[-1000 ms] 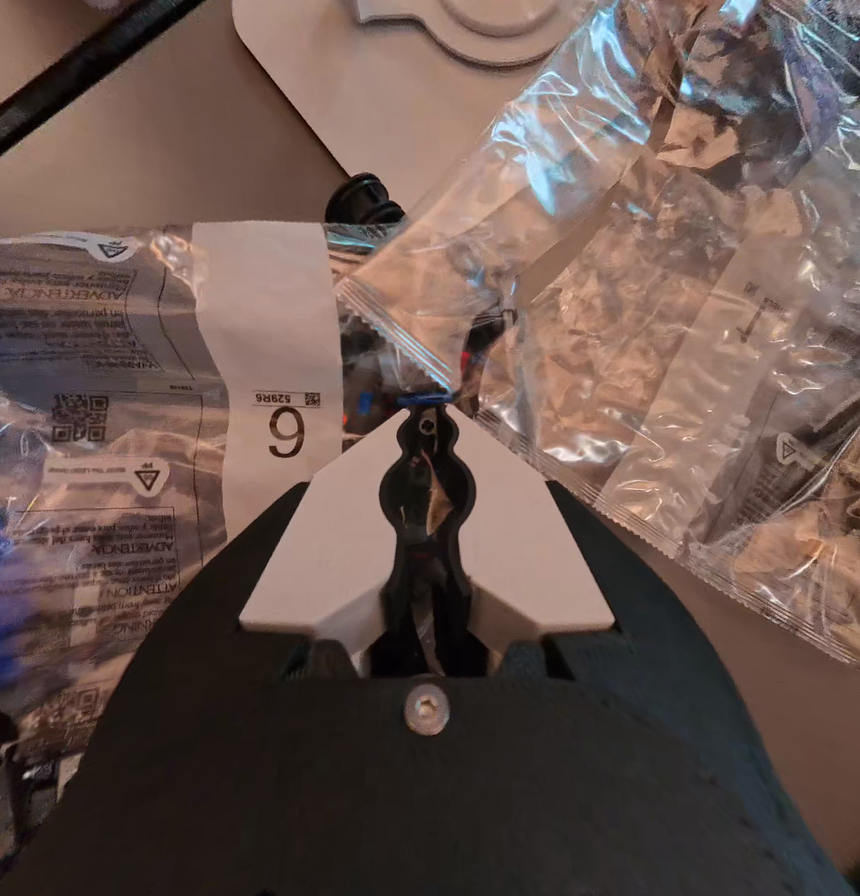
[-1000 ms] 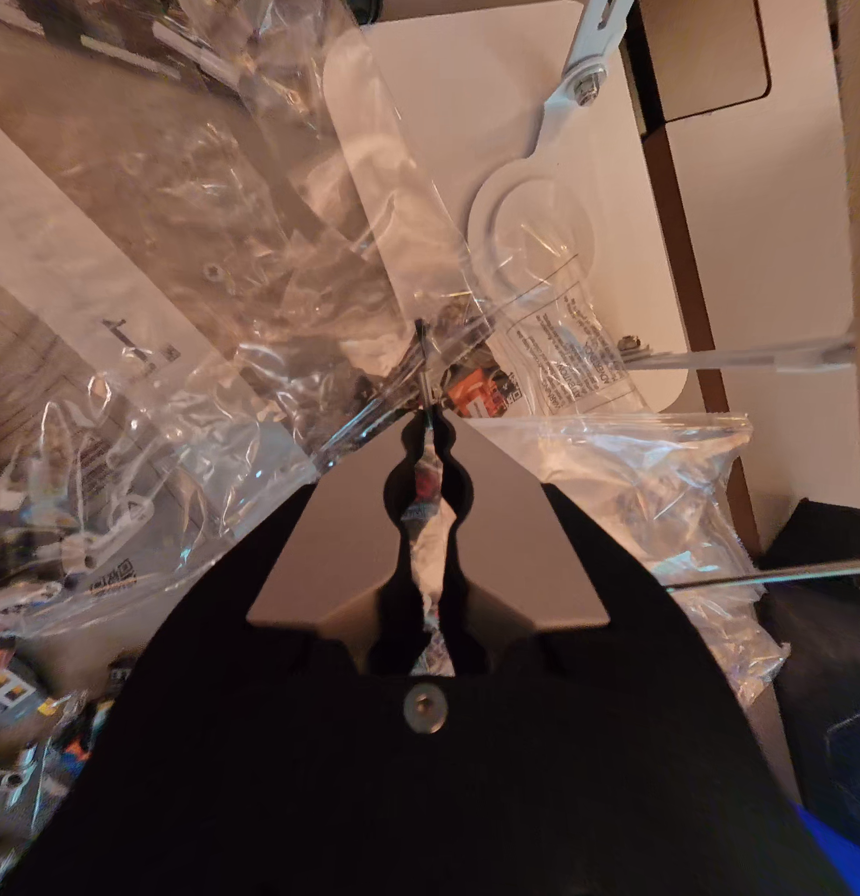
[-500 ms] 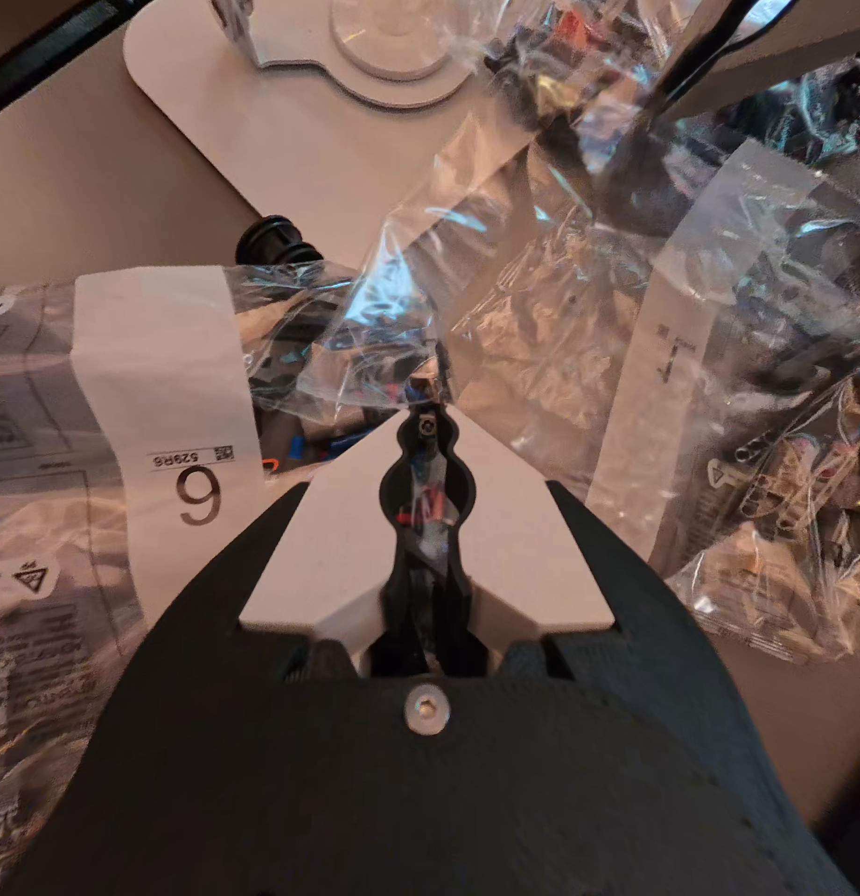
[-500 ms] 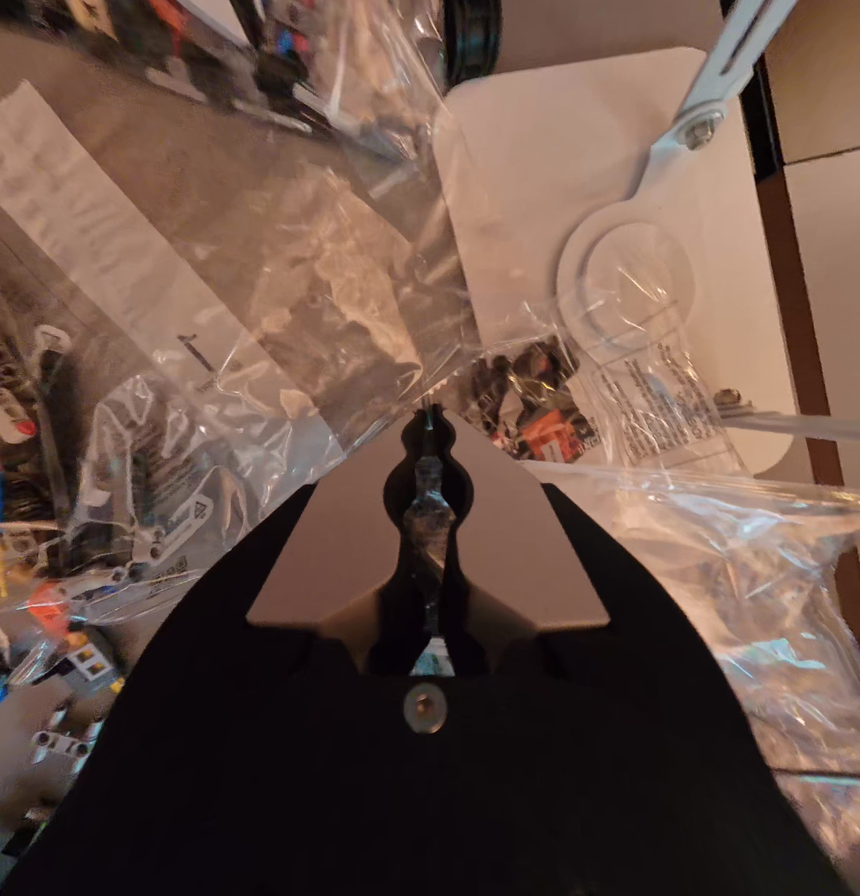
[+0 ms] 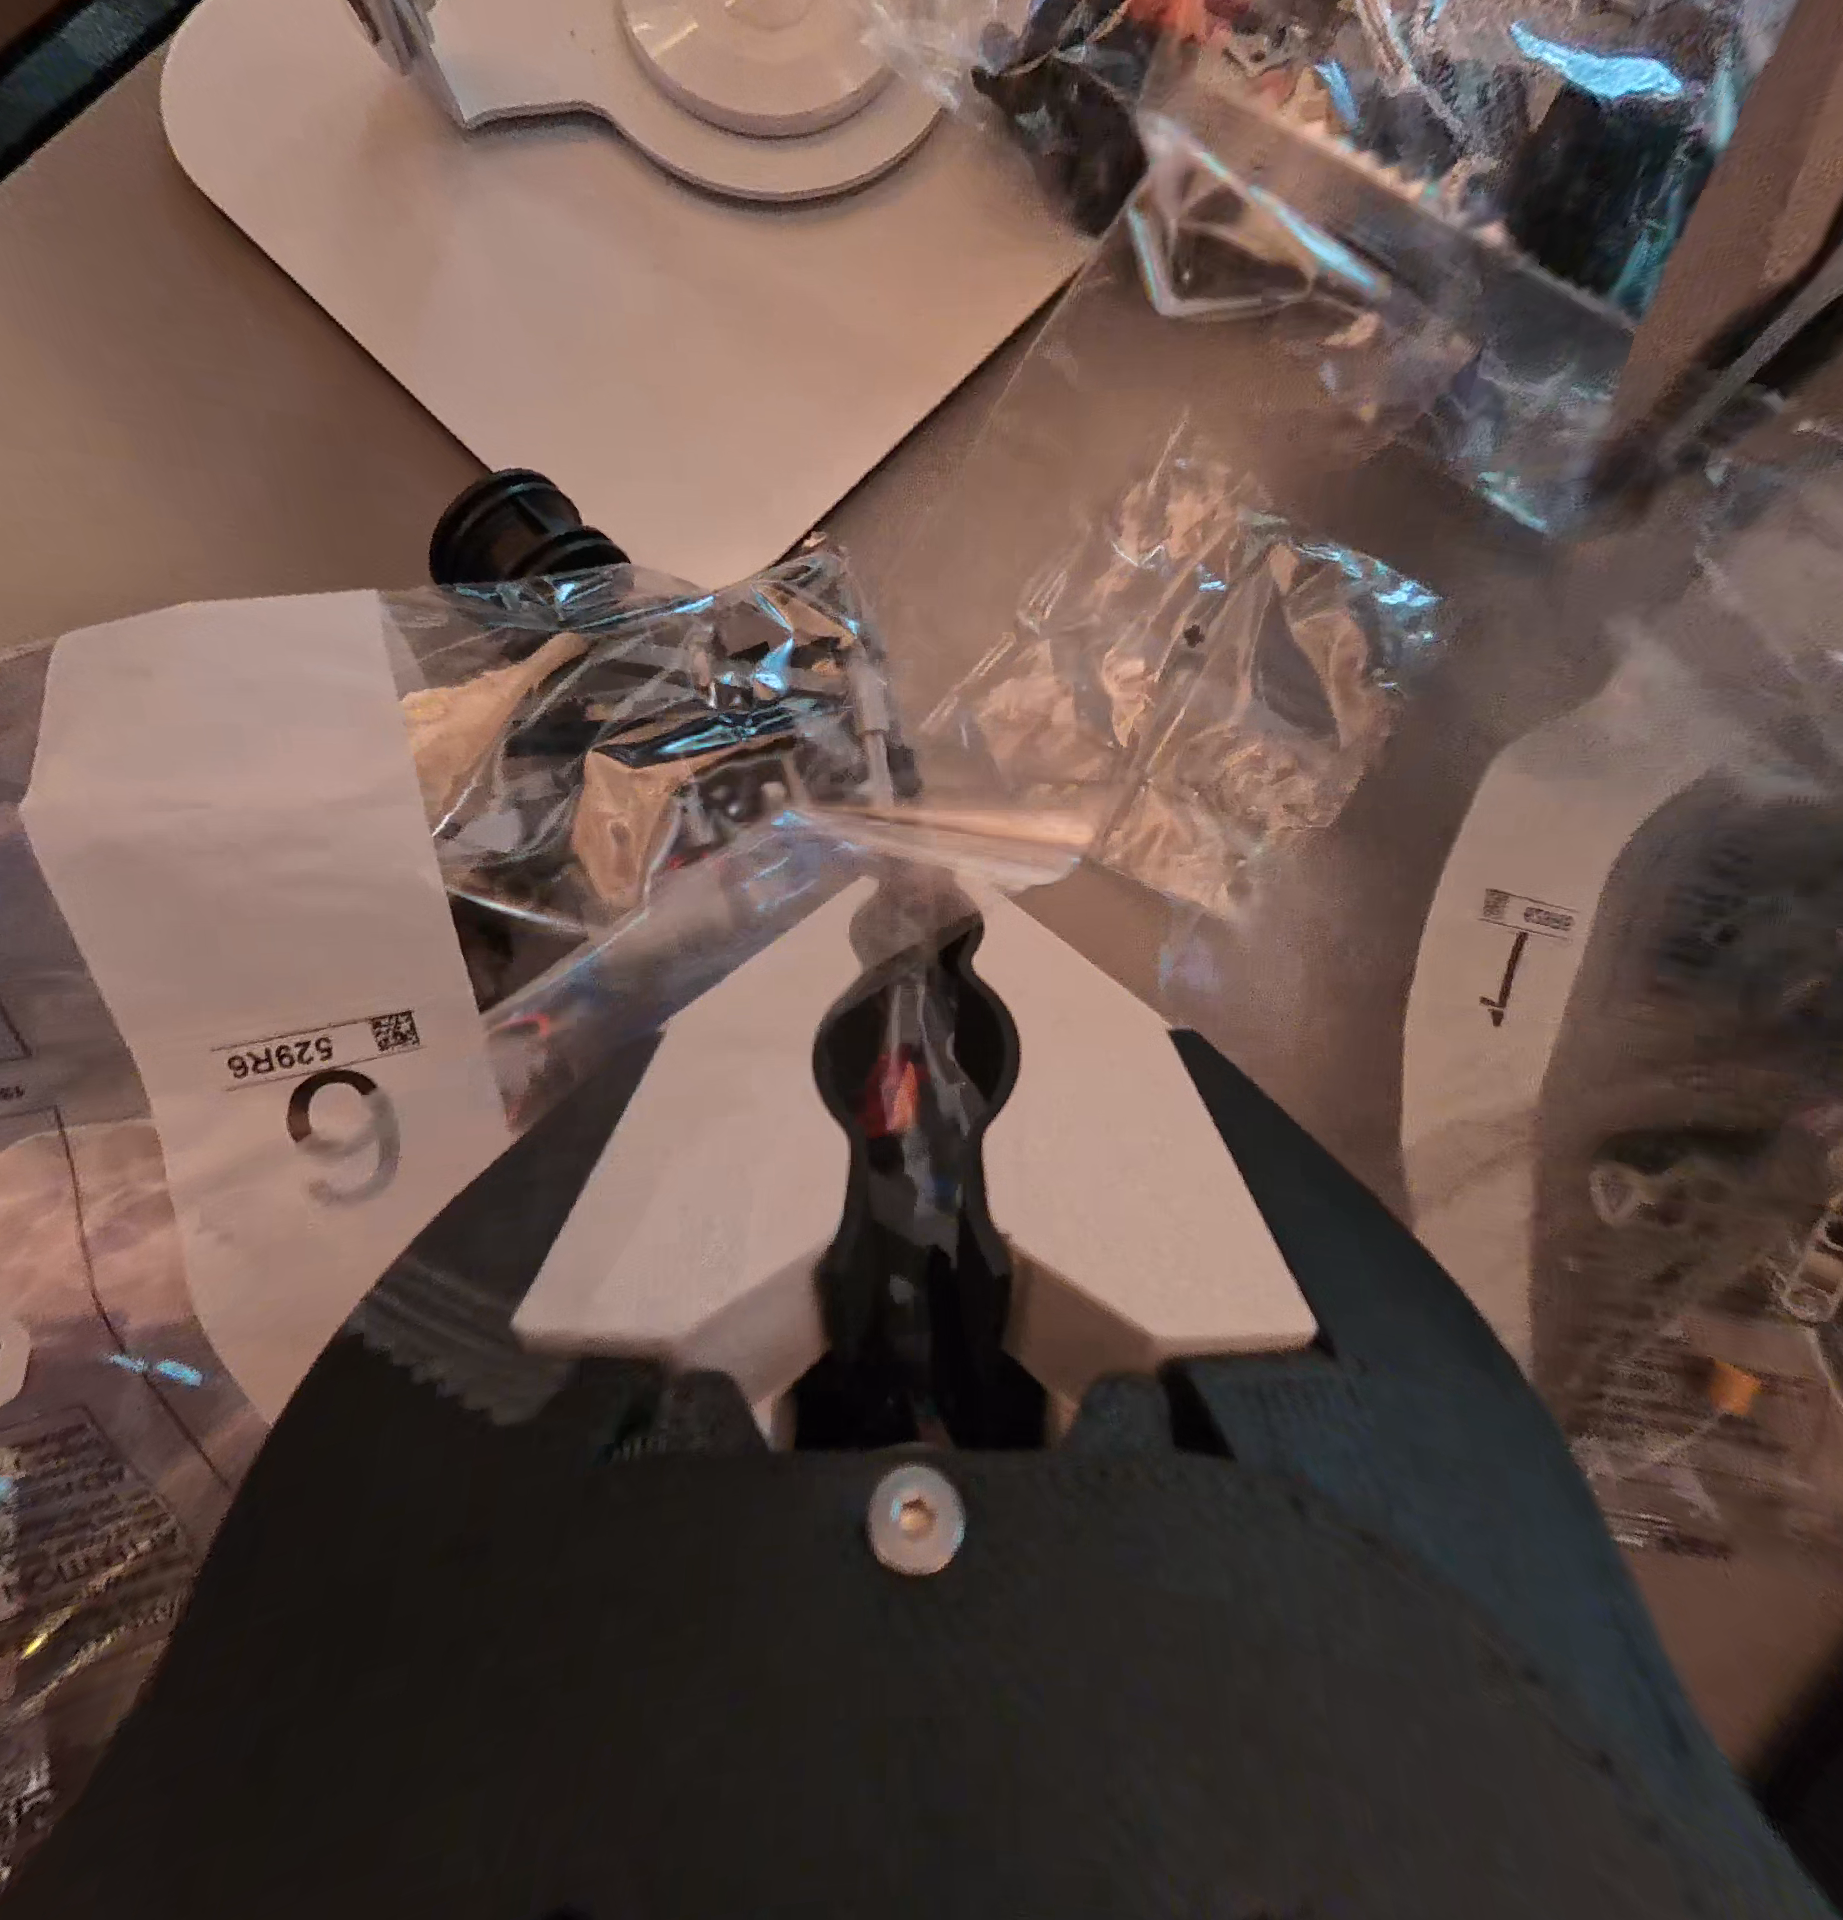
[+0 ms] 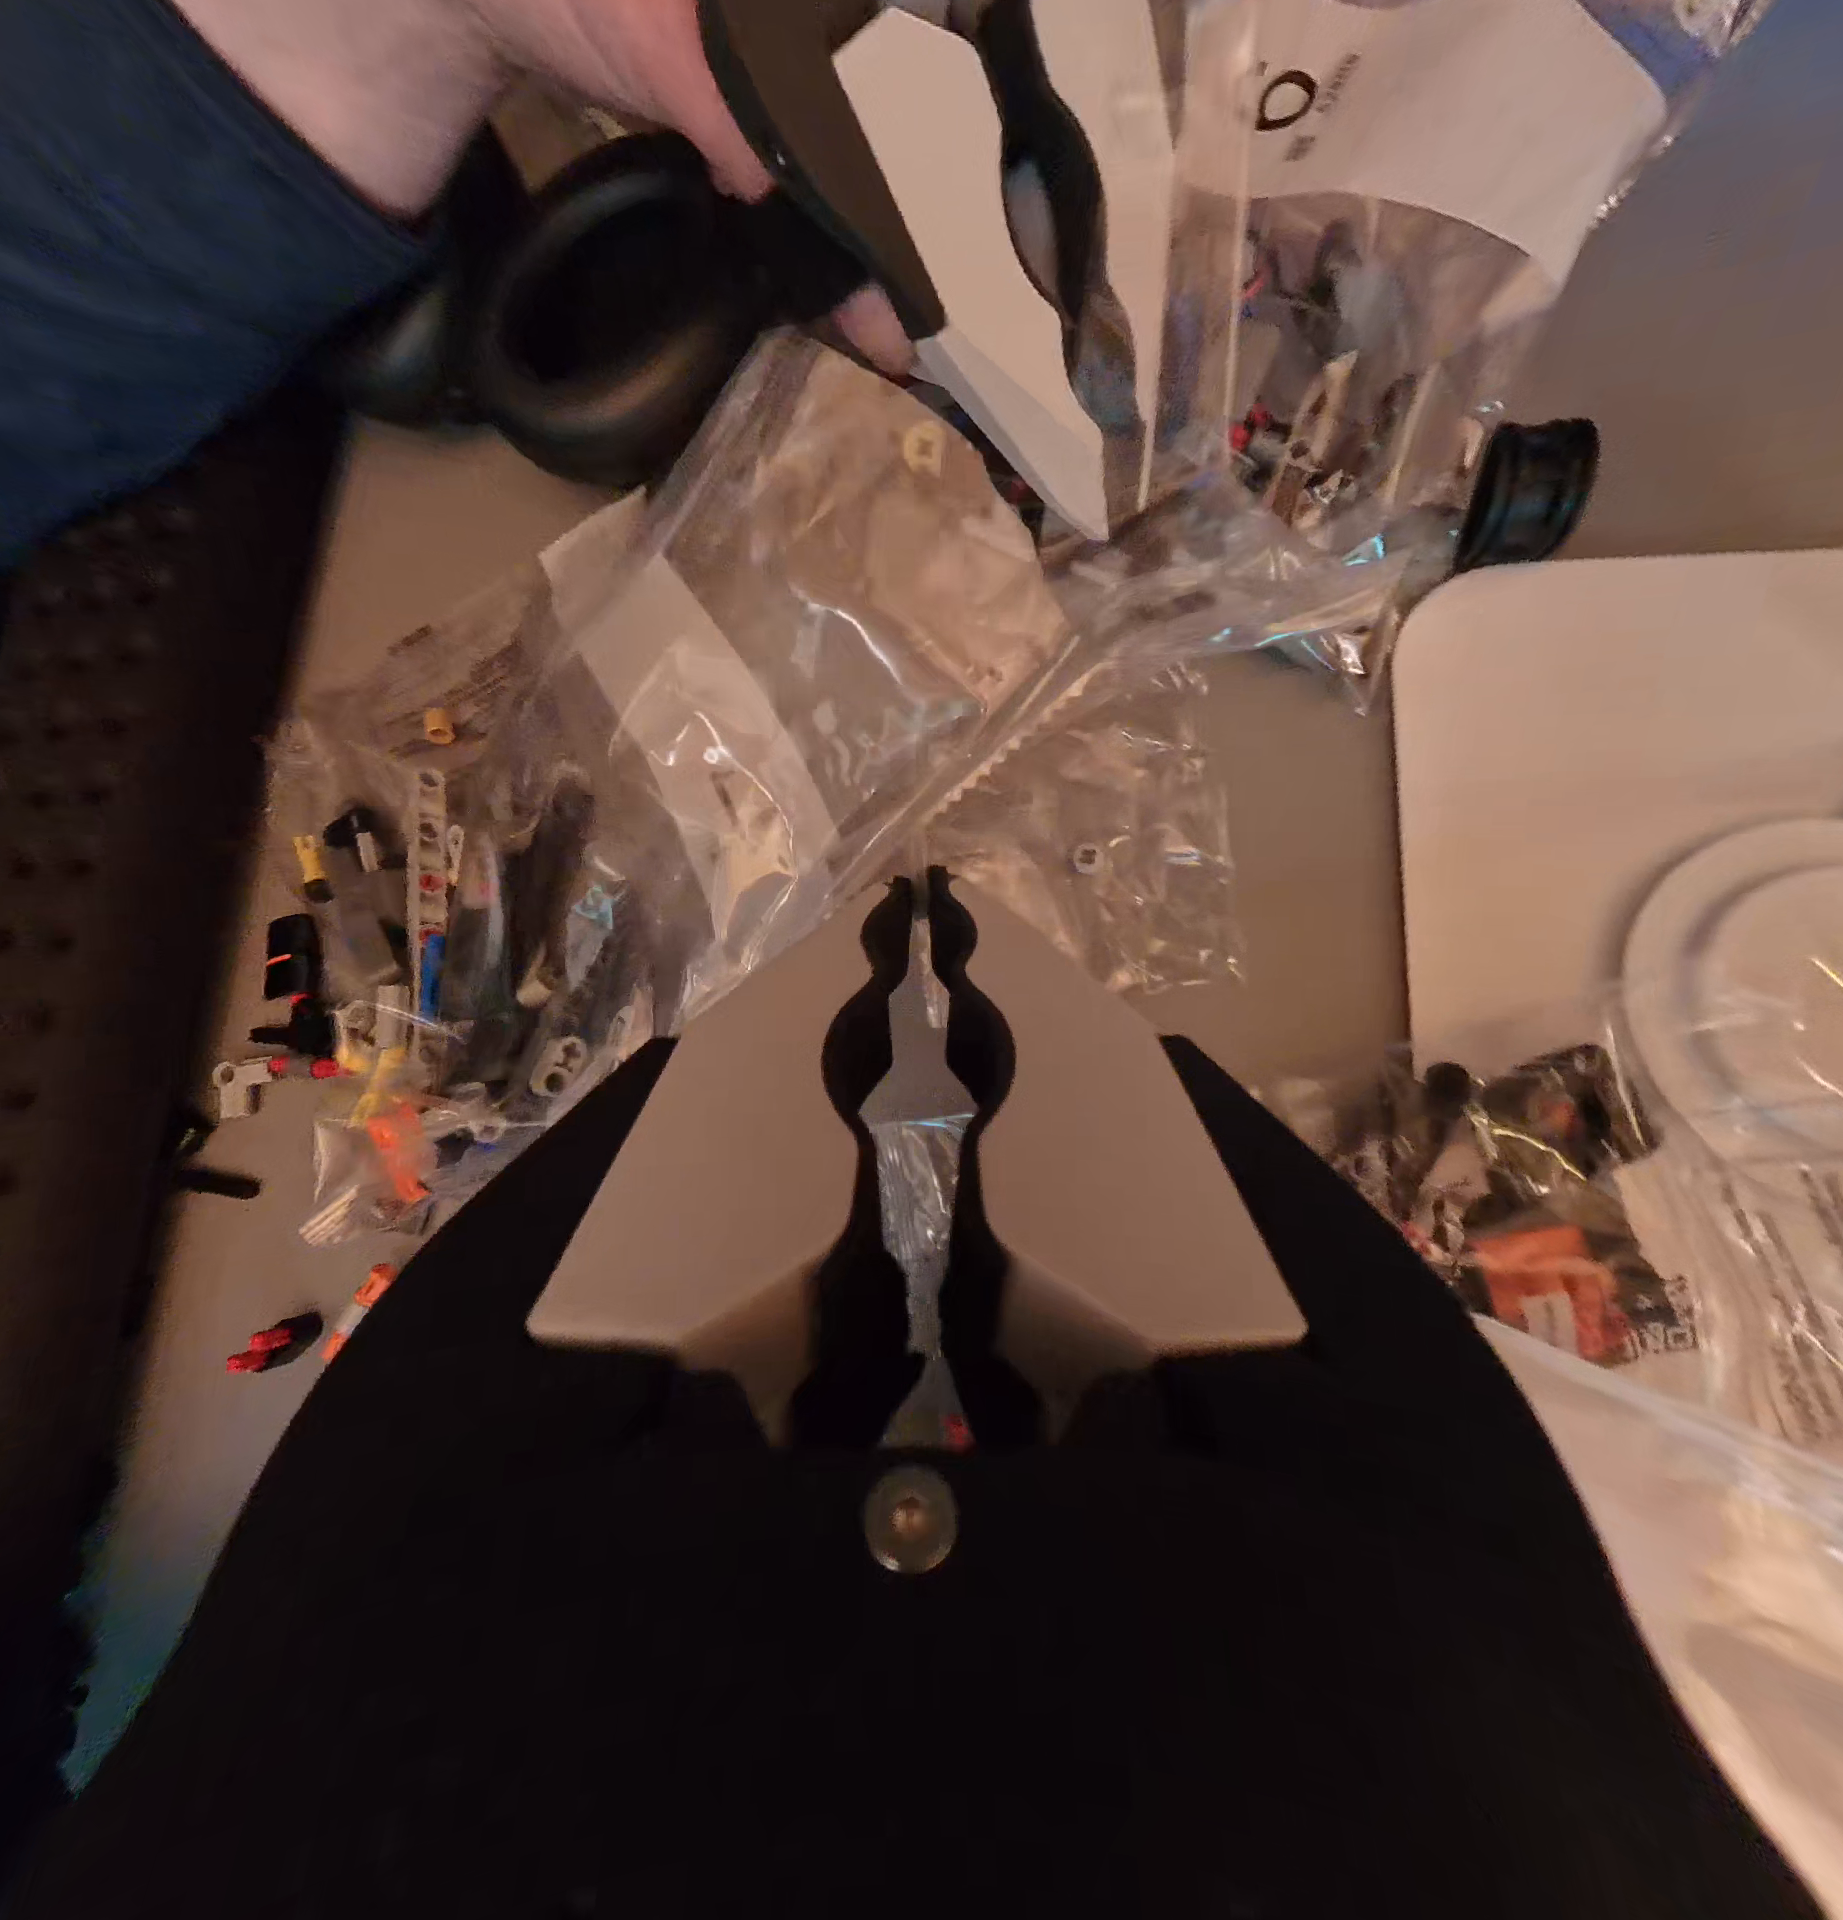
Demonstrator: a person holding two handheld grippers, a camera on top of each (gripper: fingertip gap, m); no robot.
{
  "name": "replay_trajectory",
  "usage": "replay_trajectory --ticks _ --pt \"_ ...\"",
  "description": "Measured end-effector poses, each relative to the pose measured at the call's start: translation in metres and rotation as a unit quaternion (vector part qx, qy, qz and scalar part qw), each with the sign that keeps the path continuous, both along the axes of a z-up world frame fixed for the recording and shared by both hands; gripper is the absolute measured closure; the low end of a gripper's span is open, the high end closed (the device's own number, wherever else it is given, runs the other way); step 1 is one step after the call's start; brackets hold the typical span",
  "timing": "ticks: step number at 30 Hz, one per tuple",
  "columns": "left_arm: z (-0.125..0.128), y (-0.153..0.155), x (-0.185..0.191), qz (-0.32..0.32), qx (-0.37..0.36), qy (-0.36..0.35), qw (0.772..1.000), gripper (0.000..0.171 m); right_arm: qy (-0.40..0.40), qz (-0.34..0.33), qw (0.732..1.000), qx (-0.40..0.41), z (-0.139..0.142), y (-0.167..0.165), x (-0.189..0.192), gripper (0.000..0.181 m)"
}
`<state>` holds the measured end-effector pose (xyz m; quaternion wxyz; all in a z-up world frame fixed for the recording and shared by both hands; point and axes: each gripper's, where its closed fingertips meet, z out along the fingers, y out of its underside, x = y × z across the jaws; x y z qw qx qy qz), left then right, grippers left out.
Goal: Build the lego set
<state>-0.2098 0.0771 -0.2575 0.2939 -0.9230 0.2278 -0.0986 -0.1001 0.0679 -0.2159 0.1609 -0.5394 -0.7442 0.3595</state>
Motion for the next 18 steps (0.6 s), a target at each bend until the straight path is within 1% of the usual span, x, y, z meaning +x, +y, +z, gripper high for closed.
replay_trajectory --ticks 2,4,8,10,15,18 --pt "0.001 -0.002 0.006 -0.019 0.002 -0.008 1.0 0.167 0.006 0.011 1.0 -0.007 0.004 -0.005 0.0 0.181" --pt "0.008 -0.004 0.013 -0.031 0.009 -0.029 0.999 0.166 0.015 0.025 0.999 -0.013 0.01 -0.011 0.002 0.181" --pt "0.033 -0.007 0.022 -0.05 0.045 -0.08 0.995 0.167 0.019 0.046 0.999 -0.018 0.015 -0.018 0.007 0.18" --pt "0.051 -0.011 0.03 -0.069 0.071 -0.114 0.989 0.166 0.017 0.051 0.998 -0.019 0.015 -0.02 0.008 0.18" --pt "0.085 -0.015 0.04 -0.099 0.13 -0.162 0.973 0.166 0.013 0.06 0.998 -0.022 0.014 -0.024 0.01 0.18" --pt "0.098 -0.021 0.044 -0.115 0.144 -0.194 0.964 0.166 0.015 0.064 0.998 -0.024 0.016 -0.025 0.01 0.18"
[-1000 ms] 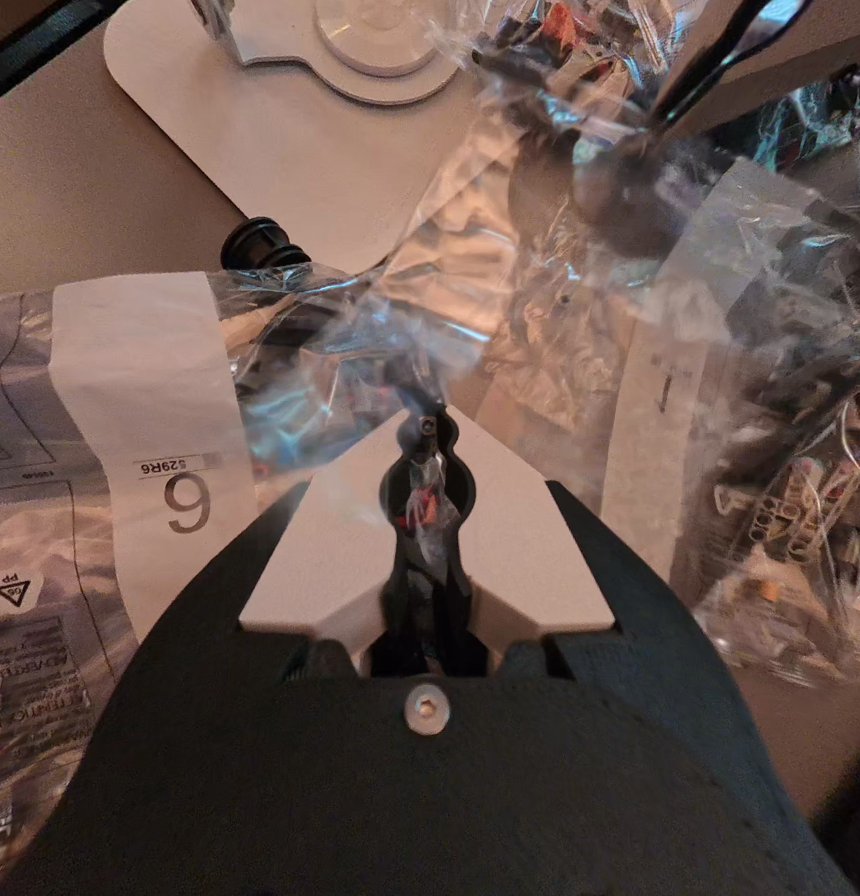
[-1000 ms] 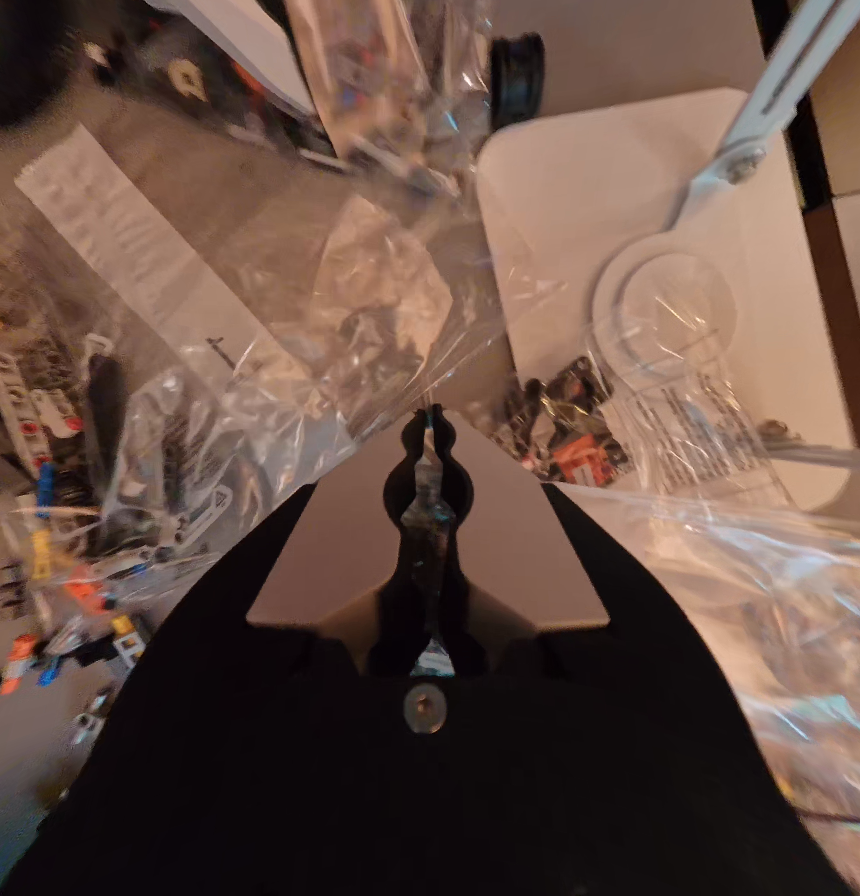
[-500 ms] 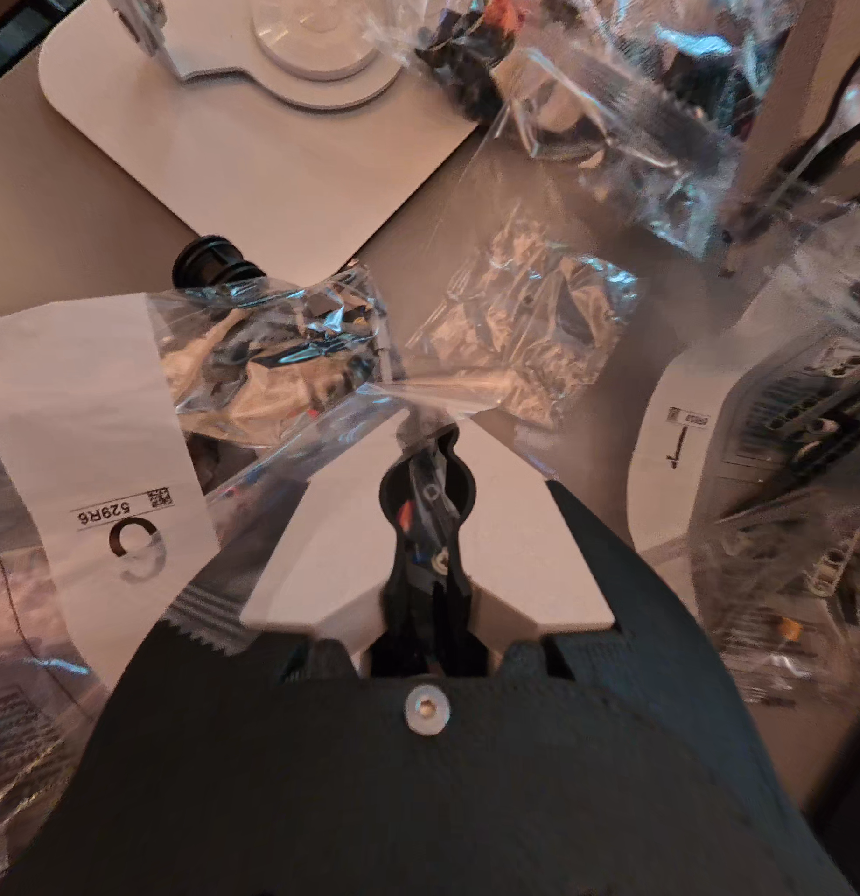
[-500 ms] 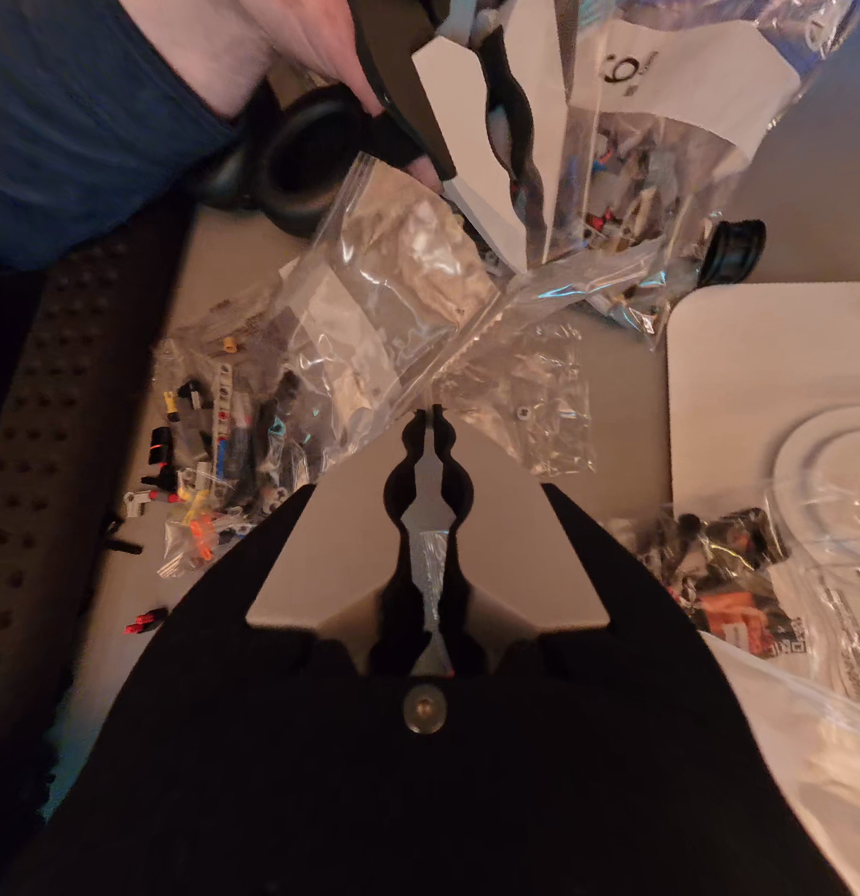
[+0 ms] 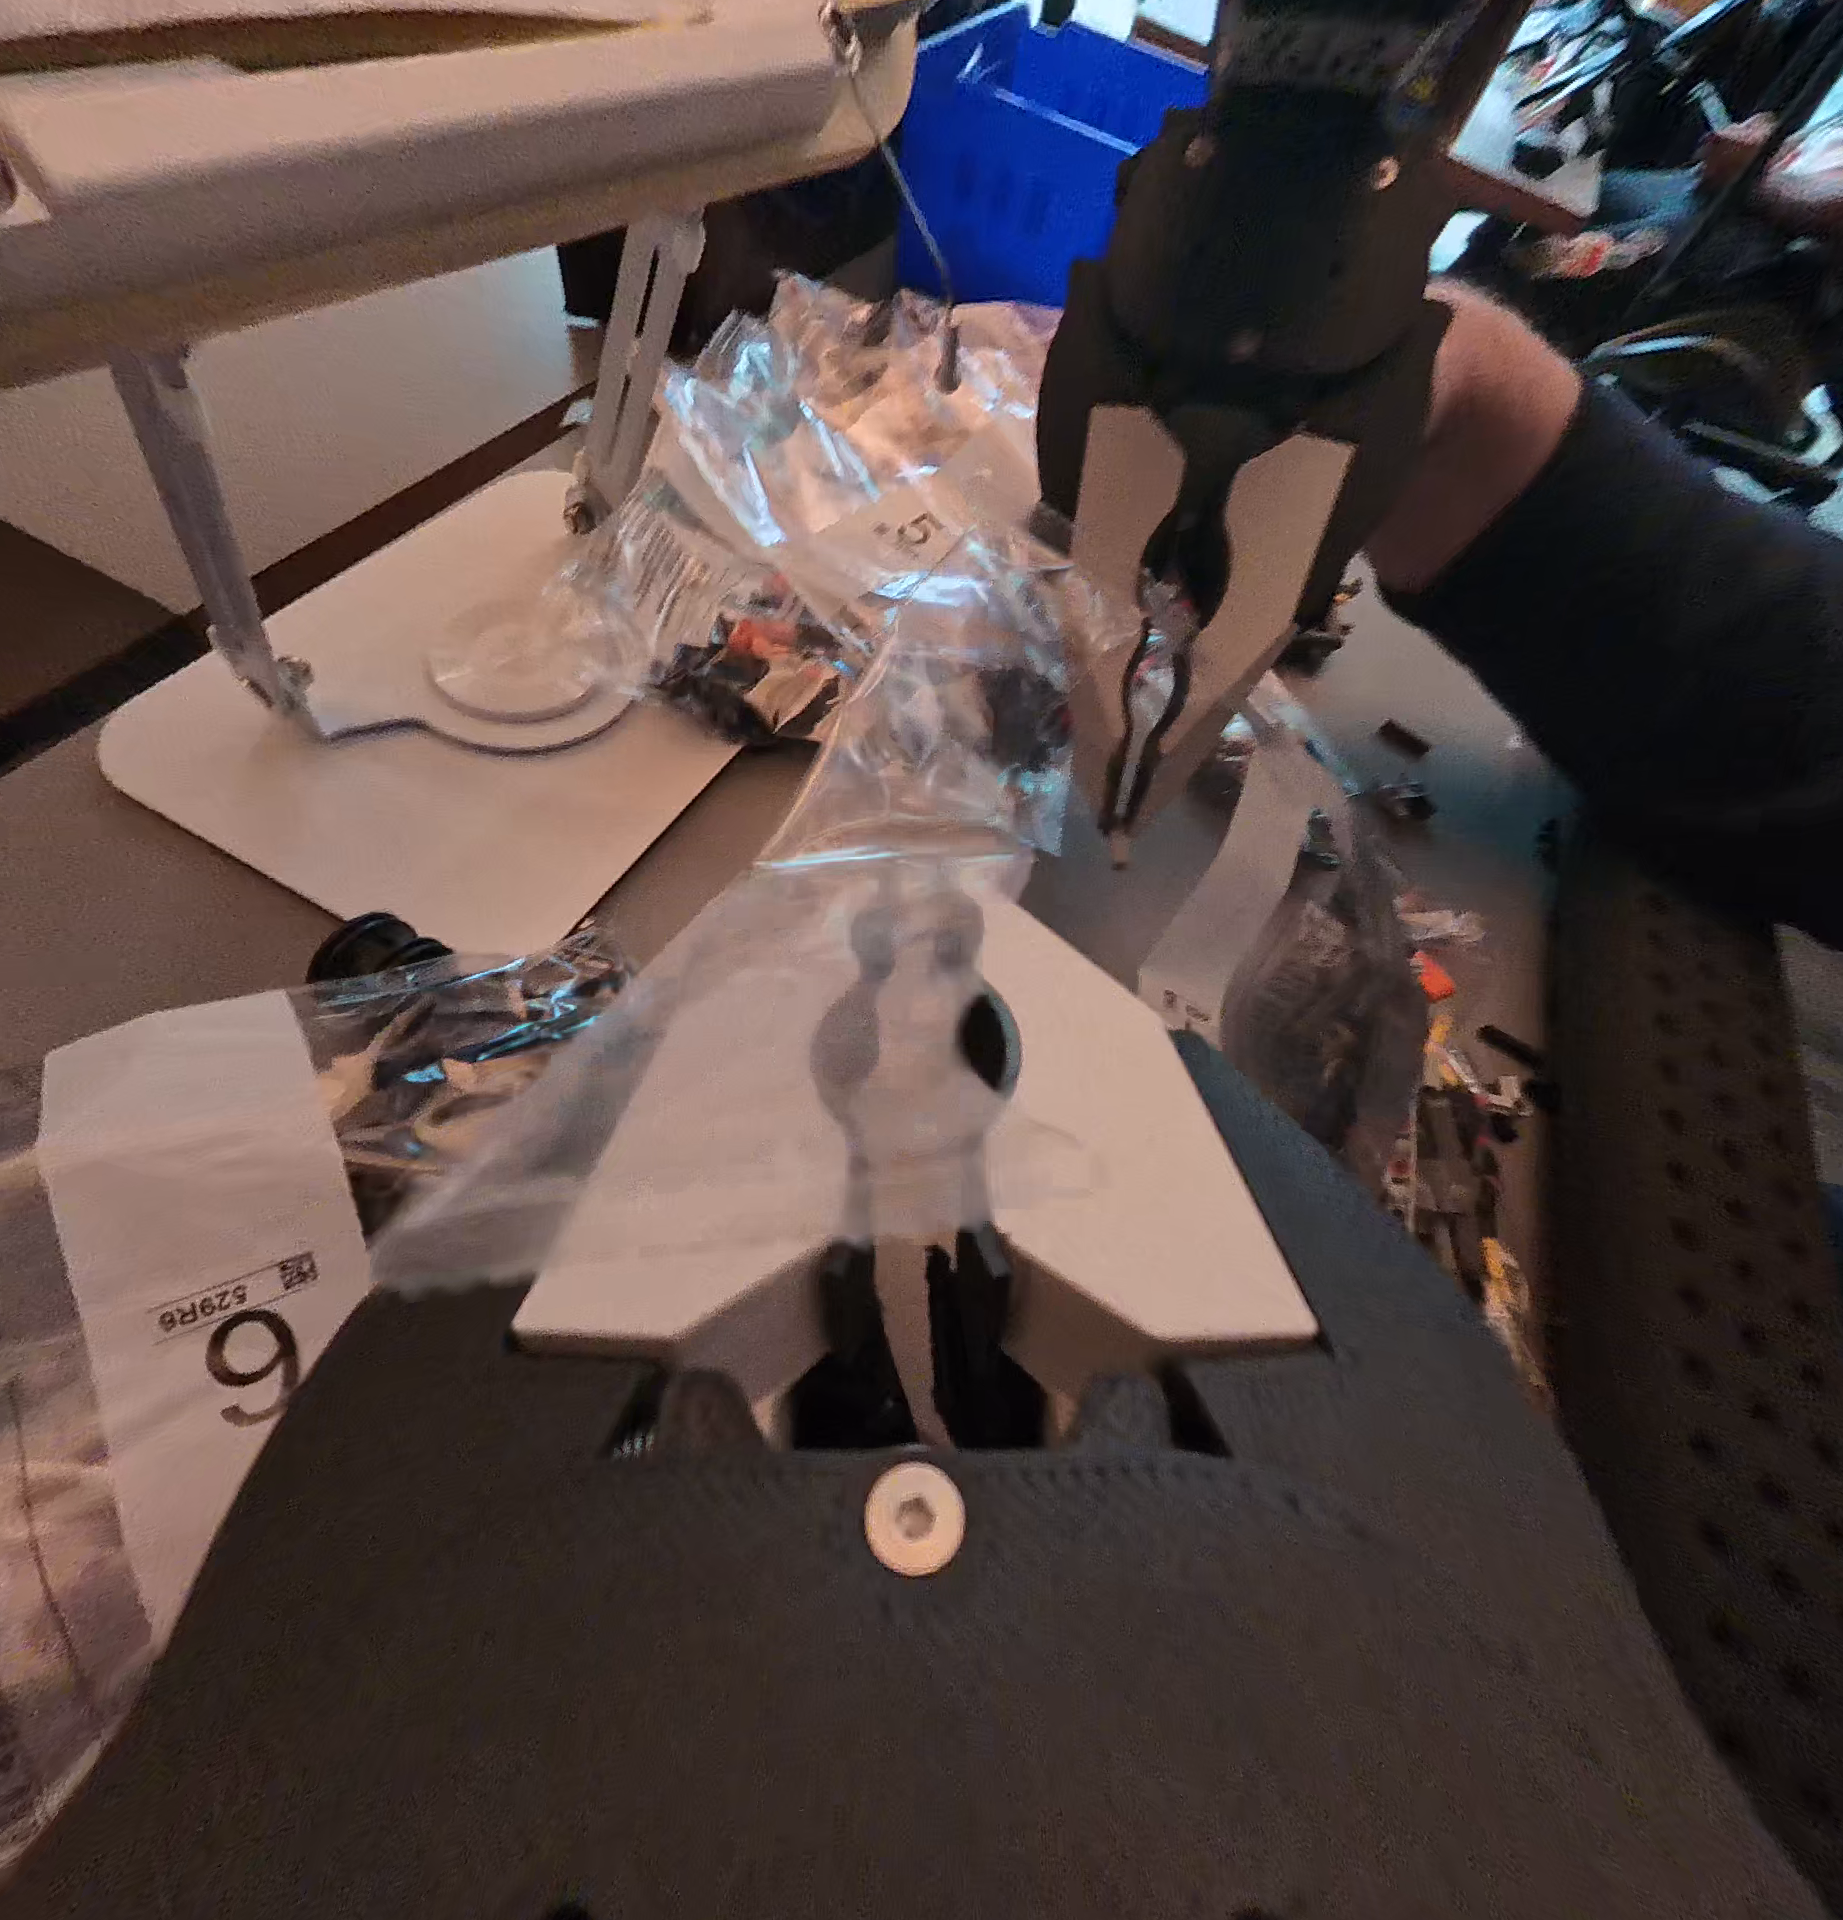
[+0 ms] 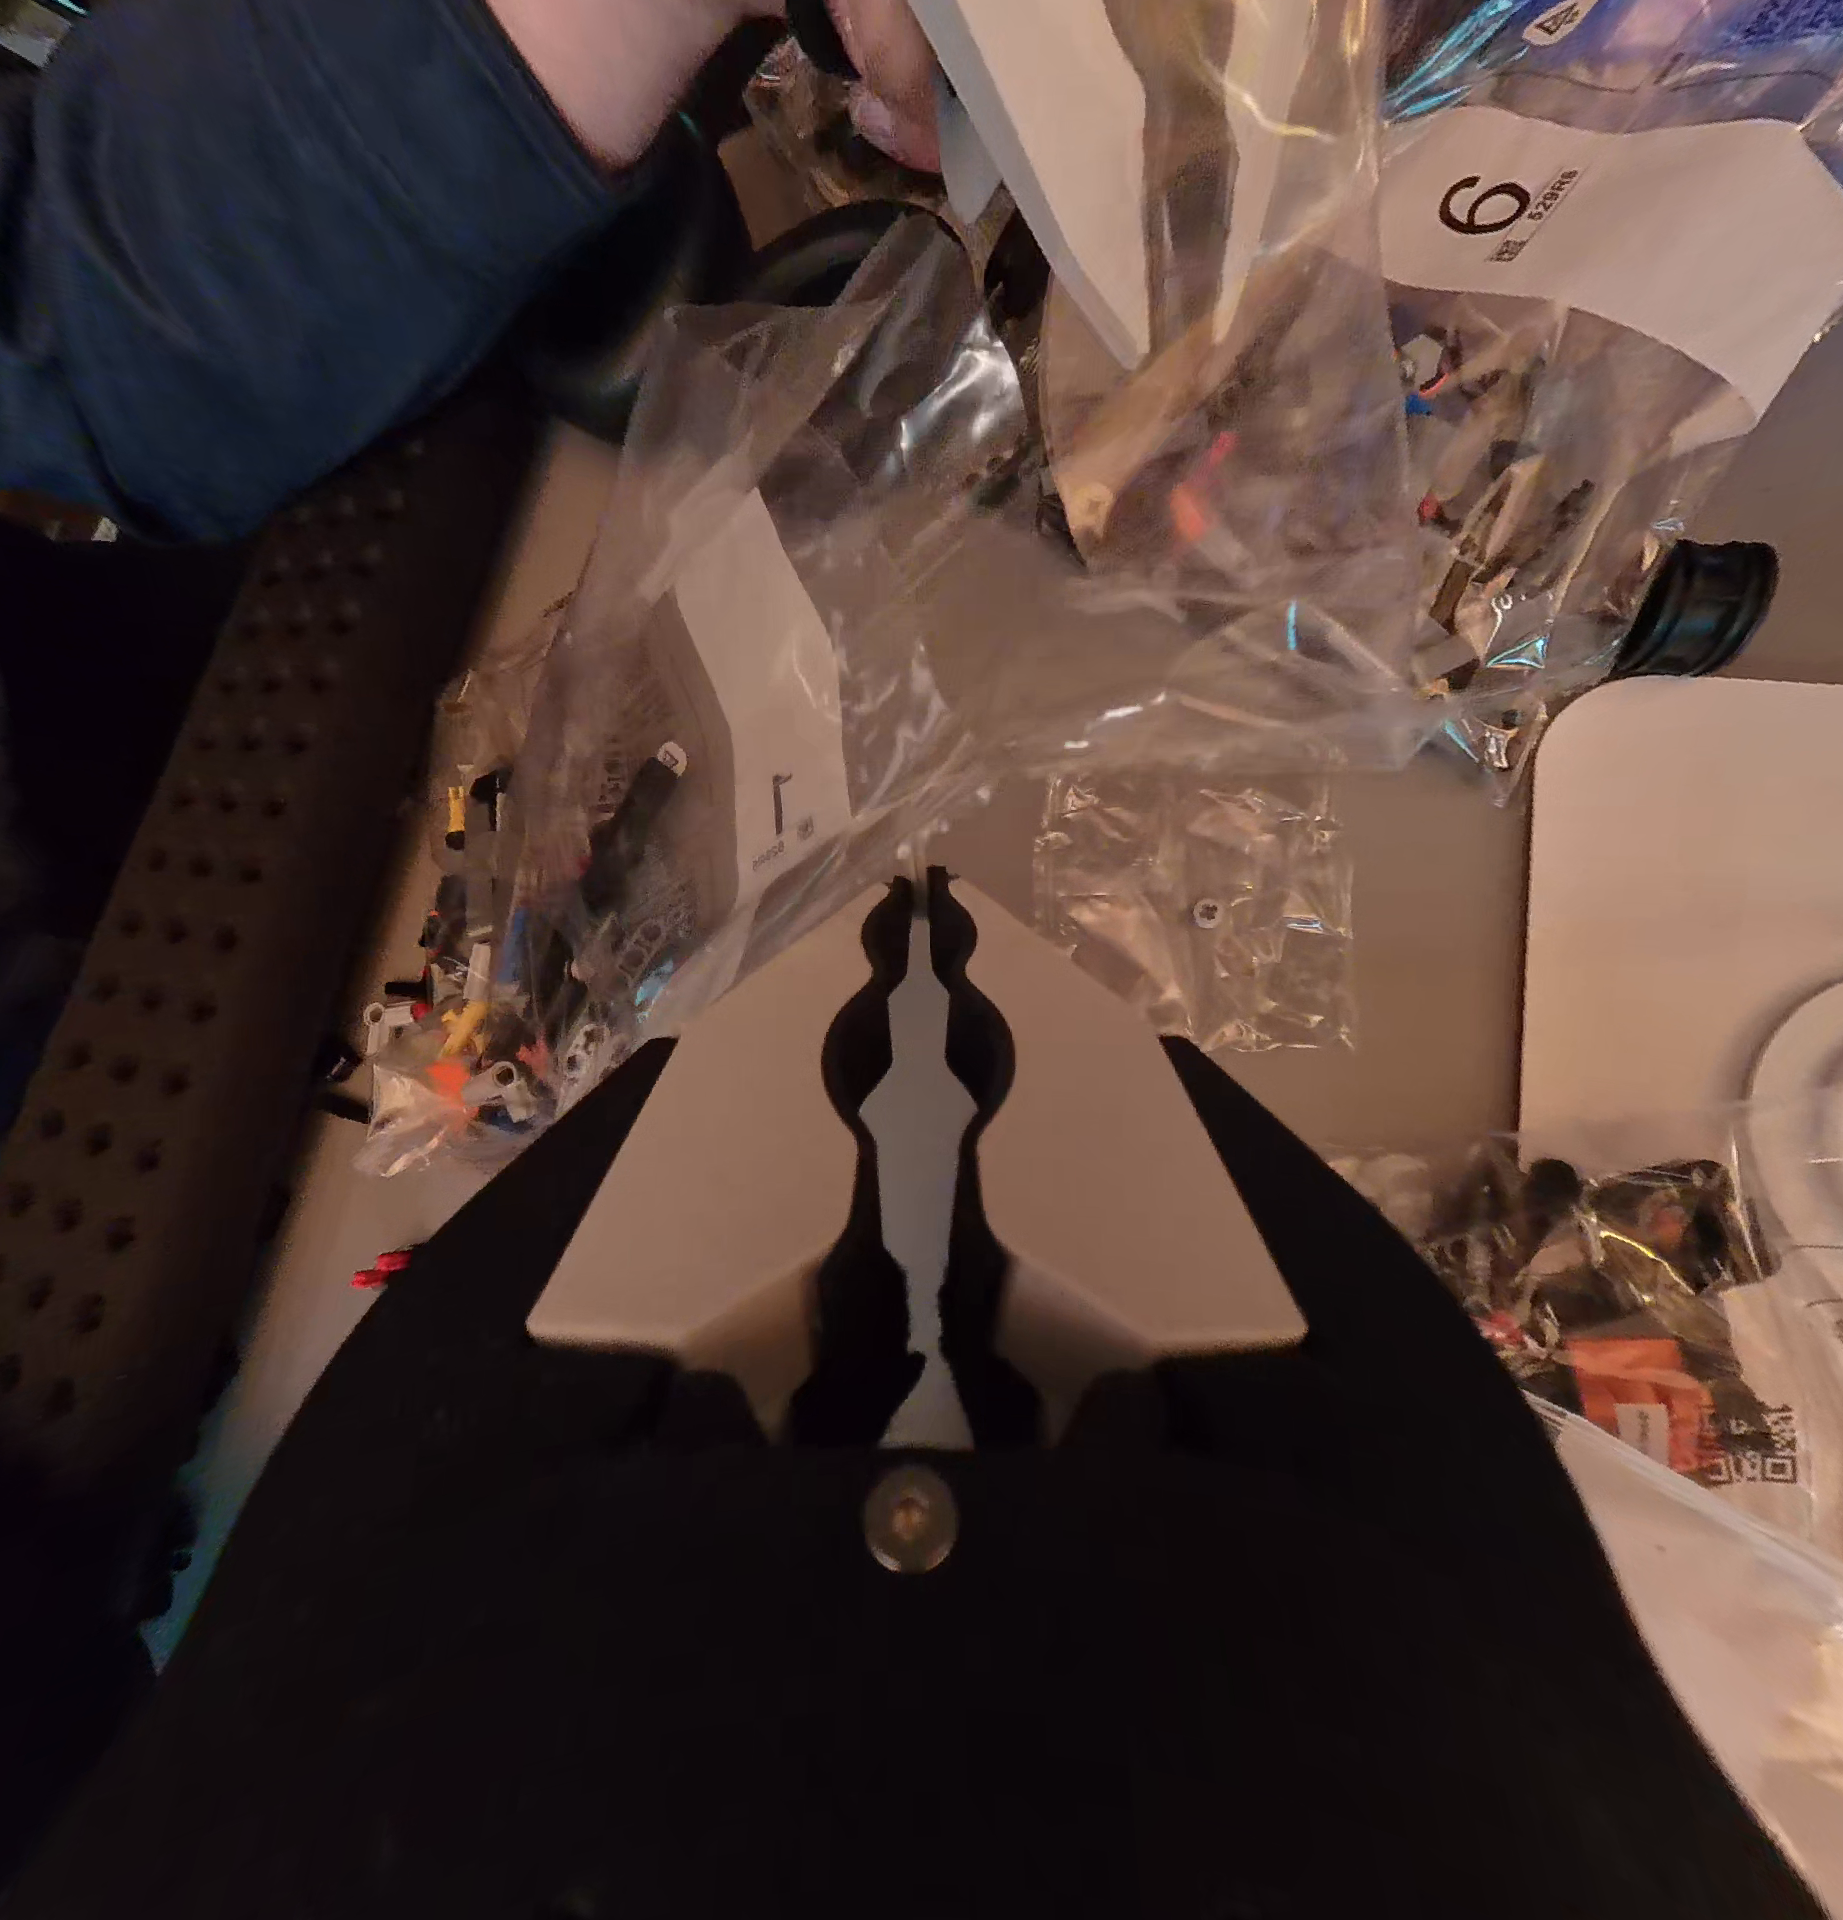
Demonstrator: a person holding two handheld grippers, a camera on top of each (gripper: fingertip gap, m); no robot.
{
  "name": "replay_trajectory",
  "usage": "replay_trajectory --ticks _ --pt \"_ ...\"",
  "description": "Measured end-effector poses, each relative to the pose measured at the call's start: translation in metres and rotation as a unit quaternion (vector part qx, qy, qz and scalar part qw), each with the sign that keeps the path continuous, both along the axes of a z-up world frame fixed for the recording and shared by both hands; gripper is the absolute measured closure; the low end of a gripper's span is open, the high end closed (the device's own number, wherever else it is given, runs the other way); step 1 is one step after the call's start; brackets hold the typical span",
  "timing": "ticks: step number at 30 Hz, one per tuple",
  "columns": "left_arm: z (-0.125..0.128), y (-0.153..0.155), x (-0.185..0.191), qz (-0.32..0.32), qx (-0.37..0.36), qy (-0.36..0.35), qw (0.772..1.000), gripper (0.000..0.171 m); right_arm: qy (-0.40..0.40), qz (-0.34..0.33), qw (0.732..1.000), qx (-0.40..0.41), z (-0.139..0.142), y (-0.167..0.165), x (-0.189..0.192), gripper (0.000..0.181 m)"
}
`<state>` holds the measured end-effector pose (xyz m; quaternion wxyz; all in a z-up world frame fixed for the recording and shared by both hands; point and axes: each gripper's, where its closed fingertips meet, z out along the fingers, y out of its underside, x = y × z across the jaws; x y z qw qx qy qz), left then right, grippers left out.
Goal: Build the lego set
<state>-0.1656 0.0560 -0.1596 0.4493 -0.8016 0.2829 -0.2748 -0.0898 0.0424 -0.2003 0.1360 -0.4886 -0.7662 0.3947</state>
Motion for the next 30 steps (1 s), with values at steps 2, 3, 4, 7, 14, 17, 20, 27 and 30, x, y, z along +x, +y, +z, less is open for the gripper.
replay_trajectory --ticks 2,3,4,7,14,17,20,27,30 --pt "0.002 -0.003 0.001 -0.01 -0.001 -0.01 1.0 0.165 0.0 0.002 1.0 0.0 0.001 -0.001 0.001 0.18" --pt "0.005 -0.006 0.004 -0.019 0.001 -0.019 1.0 0.163 0.0 0.003 1.0 0.0 0.001 -0.001 0.001 0.18" --pt "0.008 -0.008 0.007 -0.029 0.002 -0.033 0.999 0.167 0.0 0.004 1.0 -0.001 0.001 -0.001 0.001 0.18" --pt "0.009 -0.018 0.017 -0.067 -0.017 -0.06 0.996 0.166 -0.001 0.007 1.0 -0.001 0.0 -0.002 0.001 0.18" --pt "-0.032 -0.034 0.044 -0.142 -0.103 -0.022 0.984 0.166 -0.003 0.013 1.0 0.001 -0.001 -0.005 0.002 0.18" --pt "-0.032 -0.03 0.046 -0.137 -0.096 -0.015 0.986 0.166 -0.004 0.014 1.0 0.002 -0.001 -0.004 0.003 0.18" --pt "-0.026 -0.034 0.047 -0.145 -0.091 -0.023 0.985 0.166 -0.003 0.014 1.0 0.001 0.0 -0.004 0.003 0.181" --pt "-0.029 -0.04 0.053 -0.165 -0.102 -0.024 0.981 0.164 -0.005 0.018 1.0 0.001 -0.001 -0.006 0.003 0.18" --pt "-0.027 -0.041 0.054 -0.168 -0.1 -0.026 0.98 0.155 -0.004 0.019 1.0 0.0 -0.001 -0.007 0.003 0.181"
